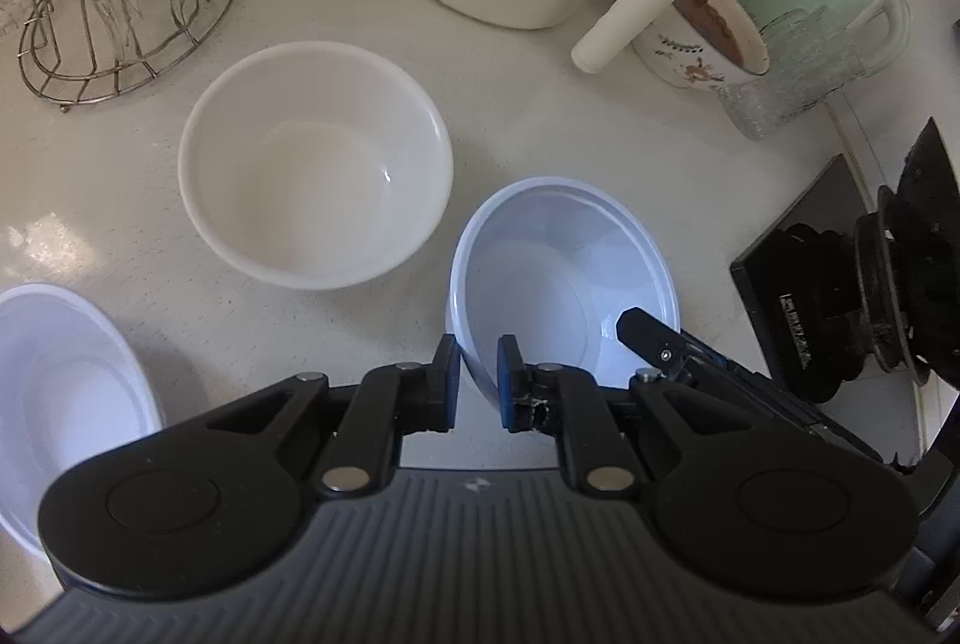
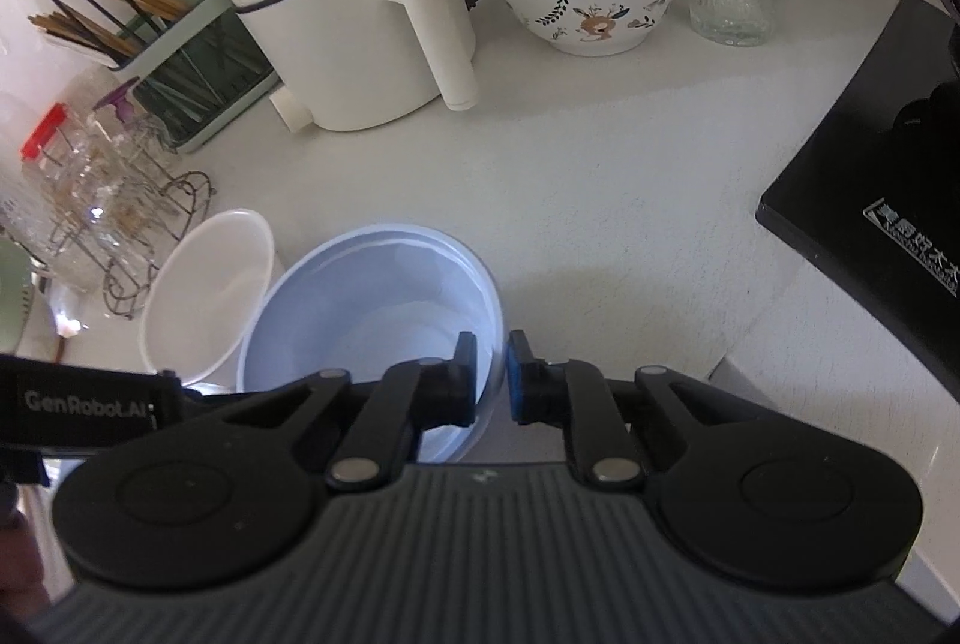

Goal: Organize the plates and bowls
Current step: 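Lower the held bowl into the other plastic bowl and open both grippers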

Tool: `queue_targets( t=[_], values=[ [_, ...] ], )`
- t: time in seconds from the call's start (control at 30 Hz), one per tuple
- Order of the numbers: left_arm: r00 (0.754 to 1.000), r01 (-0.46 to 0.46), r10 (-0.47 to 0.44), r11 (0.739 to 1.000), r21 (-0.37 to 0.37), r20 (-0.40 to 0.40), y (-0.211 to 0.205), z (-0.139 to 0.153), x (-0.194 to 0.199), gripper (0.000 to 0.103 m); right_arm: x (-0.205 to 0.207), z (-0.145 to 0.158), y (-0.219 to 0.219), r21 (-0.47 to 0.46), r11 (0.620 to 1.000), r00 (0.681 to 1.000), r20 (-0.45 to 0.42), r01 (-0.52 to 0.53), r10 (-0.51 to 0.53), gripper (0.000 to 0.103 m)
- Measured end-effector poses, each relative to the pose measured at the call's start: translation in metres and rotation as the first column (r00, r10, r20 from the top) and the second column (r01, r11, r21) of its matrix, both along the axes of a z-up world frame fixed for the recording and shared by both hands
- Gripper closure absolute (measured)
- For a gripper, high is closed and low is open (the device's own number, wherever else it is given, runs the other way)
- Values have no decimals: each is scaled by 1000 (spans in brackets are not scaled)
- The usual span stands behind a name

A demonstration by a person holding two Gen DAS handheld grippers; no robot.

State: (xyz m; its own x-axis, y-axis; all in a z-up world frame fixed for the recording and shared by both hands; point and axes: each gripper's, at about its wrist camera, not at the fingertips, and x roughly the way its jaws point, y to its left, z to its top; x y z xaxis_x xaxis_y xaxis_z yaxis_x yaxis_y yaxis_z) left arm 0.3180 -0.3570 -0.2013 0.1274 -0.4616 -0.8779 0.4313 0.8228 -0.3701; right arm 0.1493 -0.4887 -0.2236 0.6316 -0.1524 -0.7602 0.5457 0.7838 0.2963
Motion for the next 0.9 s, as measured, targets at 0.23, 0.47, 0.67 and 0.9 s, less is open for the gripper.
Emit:
queue_targets(
  t=[0.23,0.47,0.67,0.9],
  values=[
    [1000,21,-21,999,-24,5,21,28,-7,88,-9,20,11,11,1000,1000,24,-17,17,90],
    [1000,11,-11,998,-56,4,46,56,-17,88,-17,42,25,5,998,997,42,-64,64,90],
    [999,-25,27,996,-80,19,70,79,-20,88,-21,62,37,20,995,993,68,-93,92,90],
    [996,-76,80,993,-95,30,99,98,-22,87,-18,81,52,46,988,985,100,-147,142,90]
  ],
)
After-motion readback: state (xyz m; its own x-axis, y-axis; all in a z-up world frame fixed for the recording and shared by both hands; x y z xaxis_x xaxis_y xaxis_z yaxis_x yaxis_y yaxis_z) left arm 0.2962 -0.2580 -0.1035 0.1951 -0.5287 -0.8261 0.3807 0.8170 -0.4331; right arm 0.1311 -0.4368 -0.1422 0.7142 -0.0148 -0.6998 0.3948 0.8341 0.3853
